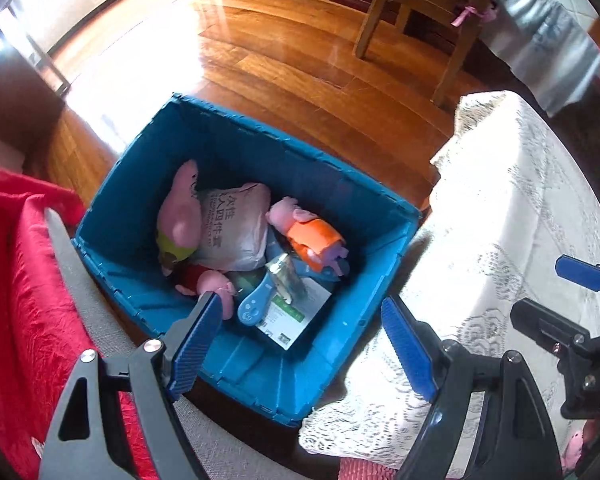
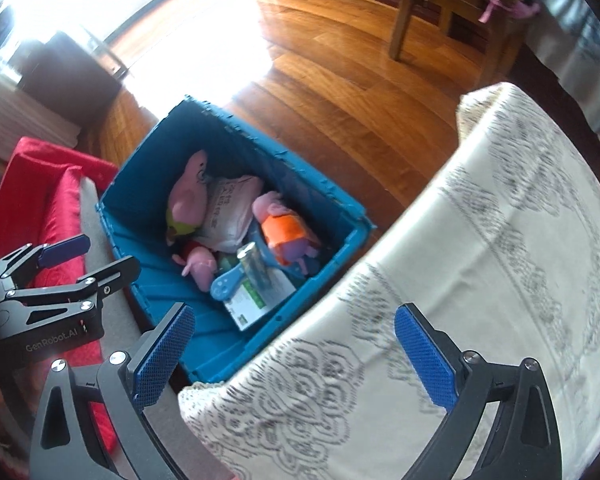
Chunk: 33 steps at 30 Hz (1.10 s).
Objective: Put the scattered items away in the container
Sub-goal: 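Withdraw both open grippers from the bin back over the table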
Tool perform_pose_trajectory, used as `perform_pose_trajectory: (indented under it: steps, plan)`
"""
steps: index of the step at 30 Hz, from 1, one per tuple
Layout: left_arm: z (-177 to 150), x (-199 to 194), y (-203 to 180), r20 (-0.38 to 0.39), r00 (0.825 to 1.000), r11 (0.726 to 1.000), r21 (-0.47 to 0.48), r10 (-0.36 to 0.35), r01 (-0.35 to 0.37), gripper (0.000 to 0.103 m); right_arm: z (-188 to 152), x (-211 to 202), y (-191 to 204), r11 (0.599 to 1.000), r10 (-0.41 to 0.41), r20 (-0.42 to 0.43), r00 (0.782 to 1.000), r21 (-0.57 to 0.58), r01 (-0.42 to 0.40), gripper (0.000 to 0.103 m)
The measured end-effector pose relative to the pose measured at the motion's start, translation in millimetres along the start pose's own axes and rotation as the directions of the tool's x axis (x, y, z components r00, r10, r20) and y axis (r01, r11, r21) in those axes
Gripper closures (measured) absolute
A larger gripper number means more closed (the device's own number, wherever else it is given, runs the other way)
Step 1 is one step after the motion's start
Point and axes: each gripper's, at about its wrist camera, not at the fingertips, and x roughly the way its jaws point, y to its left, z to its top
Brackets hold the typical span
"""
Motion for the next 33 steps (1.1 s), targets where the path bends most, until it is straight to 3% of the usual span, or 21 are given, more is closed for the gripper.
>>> perform_pose_trajectory:
  steps: [9,18,27,33]
  plan:
    - [-12.0,-17.0,-100.3,0.015,0.999,0.985,0.164,-0.052,0.049,0.021,-59.5,-46.4,-85.5,0.984,-0.047,0.047,0.998,0.174,0.038,0.001]
    - [-34.6,-35.9,-213.0,0.012,0.995,0.94,0.33,-0.095,0.086,0.021,-137.1,-94.5,-172.1,0.931,-0.112,0.076,0.991,0.358,0.078,0.001]
    - [-75.8,-59.2,-344.0,-0.011,0.988,0.847,0.514,-0.151,0.136,0.021,-226.9,-147.6,-258.4,0.839,-0.178,0.085,0.98,0.533,0.106,0.001]
    - [-119.0,-71.7,-434.4,-0.041,0.982,0.748,0.643,-0.183,0.166,0.021,-301.1,-187.0,-310.5,0.743,-0.233,0.096,0.968,0.66,0.114,0.002]
